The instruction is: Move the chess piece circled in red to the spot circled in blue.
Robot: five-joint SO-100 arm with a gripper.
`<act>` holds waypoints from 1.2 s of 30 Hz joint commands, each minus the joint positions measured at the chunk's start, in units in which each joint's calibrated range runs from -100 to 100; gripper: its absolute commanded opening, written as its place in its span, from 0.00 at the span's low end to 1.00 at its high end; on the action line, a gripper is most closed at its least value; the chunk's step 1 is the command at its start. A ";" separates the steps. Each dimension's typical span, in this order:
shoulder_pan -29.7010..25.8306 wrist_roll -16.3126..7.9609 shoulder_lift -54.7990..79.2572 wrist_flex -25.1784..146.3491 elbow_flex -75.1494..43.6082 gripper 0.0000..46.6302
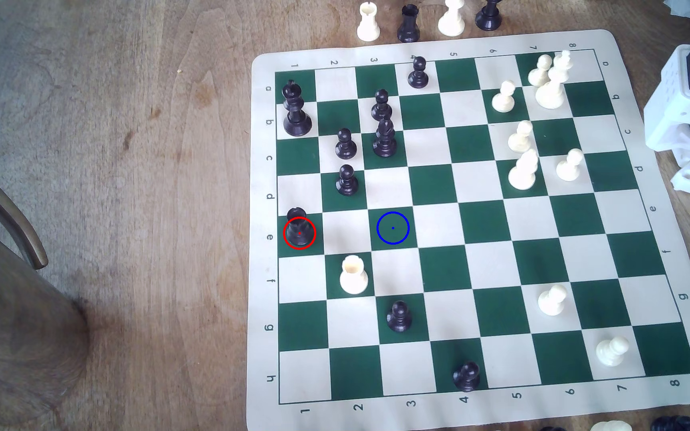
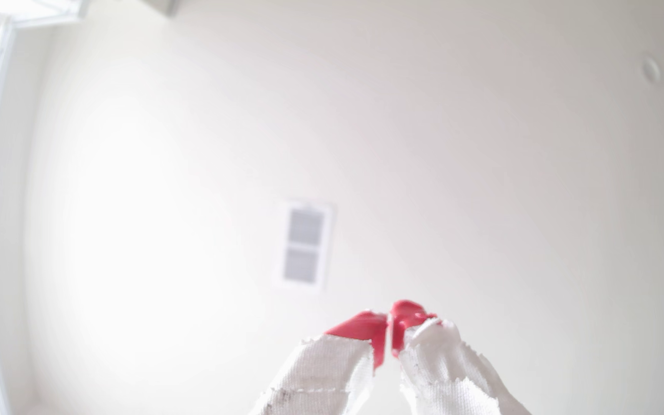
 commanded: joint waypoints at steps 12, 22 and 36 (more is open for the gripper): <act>-4.96 0.44 -0.11 30.90 -17.77 0.00; -4.02 1.71 -0.11 53.34 -26.20 0.00; -4.65 2.49 -0.11 94.62 -36.90 0.00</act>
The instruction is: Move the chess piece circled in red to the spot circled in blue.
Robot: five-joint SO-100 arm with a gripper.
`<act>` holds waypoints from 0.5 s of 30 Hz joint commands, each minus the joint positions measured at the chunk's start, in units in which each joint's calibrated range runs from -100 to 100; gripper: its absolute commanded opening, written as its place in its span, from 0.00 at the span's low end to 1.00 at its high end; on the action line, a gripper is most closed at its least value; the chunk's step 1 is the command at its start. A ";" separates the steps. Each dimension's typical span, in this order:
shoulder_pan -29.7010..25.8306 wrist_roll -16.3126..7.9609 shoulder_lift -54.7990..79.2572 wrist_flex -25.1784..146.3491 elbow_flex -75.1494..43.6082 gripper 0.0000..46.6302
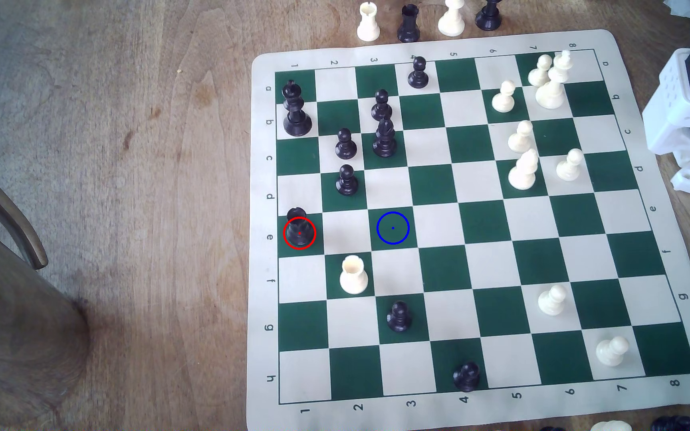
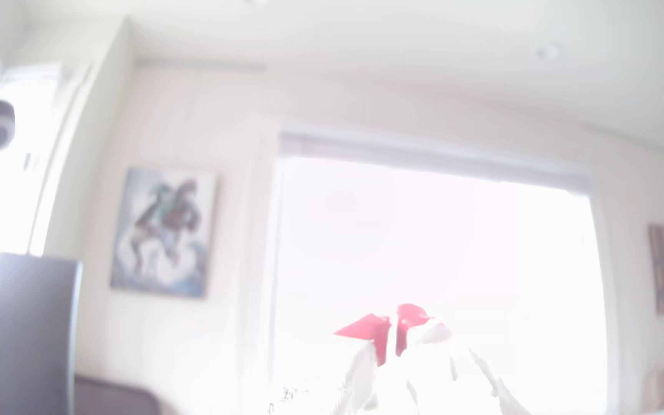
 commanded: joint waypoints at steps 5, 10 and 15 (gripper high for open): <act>-3.66 -0.44 -0.20 34.72 -10.79 0.03; -6.24 -0.54 3.37 46.93 -11.88 0.05; -11.95 -3.08 13.39 51.68 -17.68 0.06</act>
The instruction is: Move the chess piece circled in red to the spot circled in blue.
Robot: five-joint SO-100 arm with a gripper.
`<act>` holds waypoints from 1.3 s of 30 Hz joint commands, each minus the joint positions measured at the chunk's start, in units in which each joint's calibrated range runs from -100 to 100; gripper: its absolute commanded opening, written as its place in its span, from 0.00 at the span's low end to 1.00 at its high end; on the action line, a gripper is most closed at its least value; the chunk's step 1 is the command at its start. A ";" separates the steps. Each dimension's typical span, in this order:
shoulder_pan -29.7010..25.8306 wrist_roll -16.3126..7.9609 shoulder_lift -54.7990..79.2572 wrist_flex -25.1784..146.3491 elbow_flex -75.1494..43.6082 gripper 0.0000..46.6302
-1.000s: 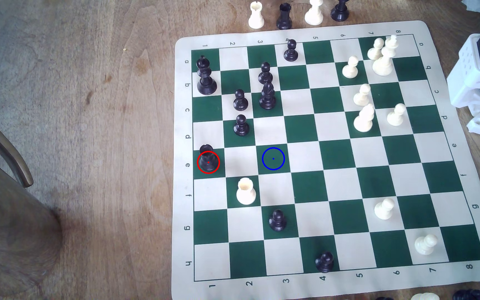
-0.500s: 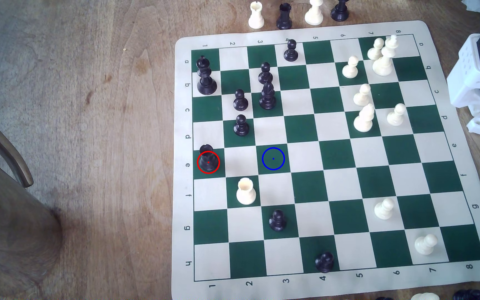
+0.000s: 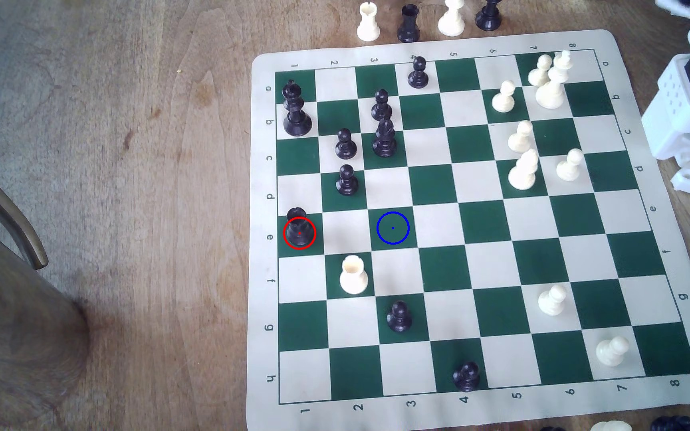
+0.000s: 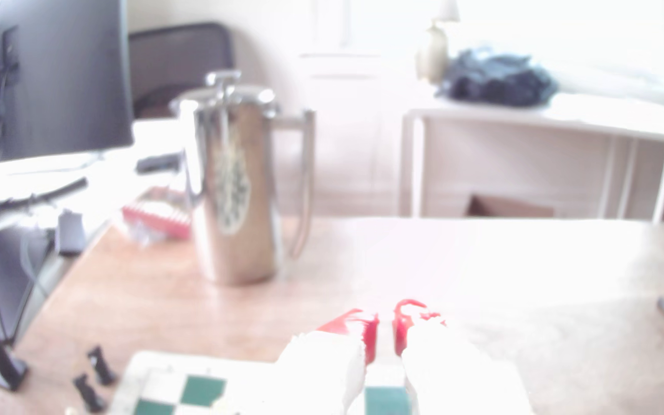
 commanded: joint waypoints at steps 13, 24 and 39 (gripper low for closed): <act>-11.57 -9.62 51.57 -1.60 -30.95 0.05; -10.24 -14.21 76.61 -1.03 -48.99 0.12; -9.22 -12.36 100.72 -3.89 -68.84 0.11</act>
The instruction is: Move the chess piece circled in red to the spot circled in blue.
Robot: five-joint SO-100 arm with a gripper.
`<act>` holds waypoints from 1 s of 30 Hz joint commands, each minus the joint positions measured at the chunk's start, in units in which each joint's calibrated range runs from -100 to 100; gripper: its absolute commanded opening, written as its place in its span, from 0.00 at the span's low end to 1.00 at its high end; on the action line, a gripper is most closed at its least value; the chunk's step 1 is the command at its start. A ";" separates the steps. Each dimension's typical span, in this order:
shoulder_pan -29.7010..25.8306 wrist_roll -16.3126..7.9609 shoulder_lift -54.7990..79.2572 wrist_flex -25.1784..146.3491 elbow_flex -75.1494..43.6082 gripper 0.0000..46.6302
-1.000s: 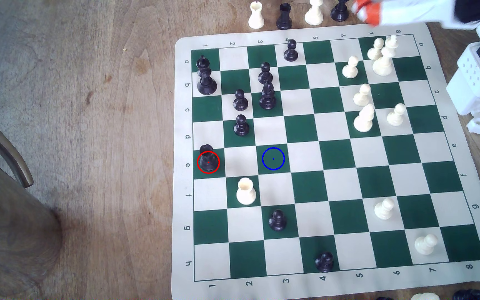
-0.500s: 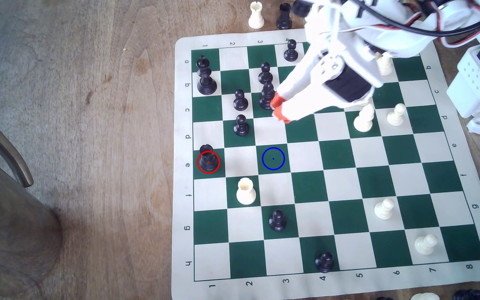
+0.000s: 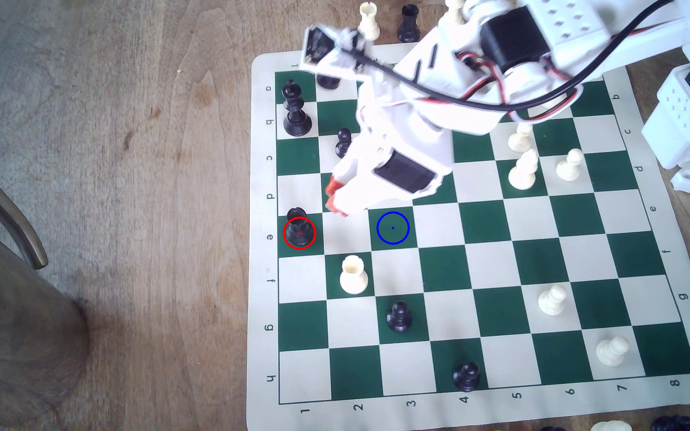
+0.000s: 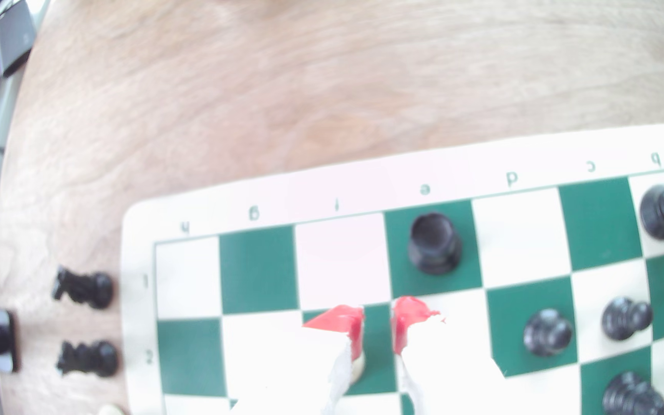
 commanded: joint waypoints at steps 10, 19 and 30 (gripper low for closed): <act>3.23 1.81 9.40 -0.45 -16.63 0.29; 4.48 2.34 11.35 -1.02 -16.18 0.43; 5.81 1.81 15.17 -5.12 -16.45 0.35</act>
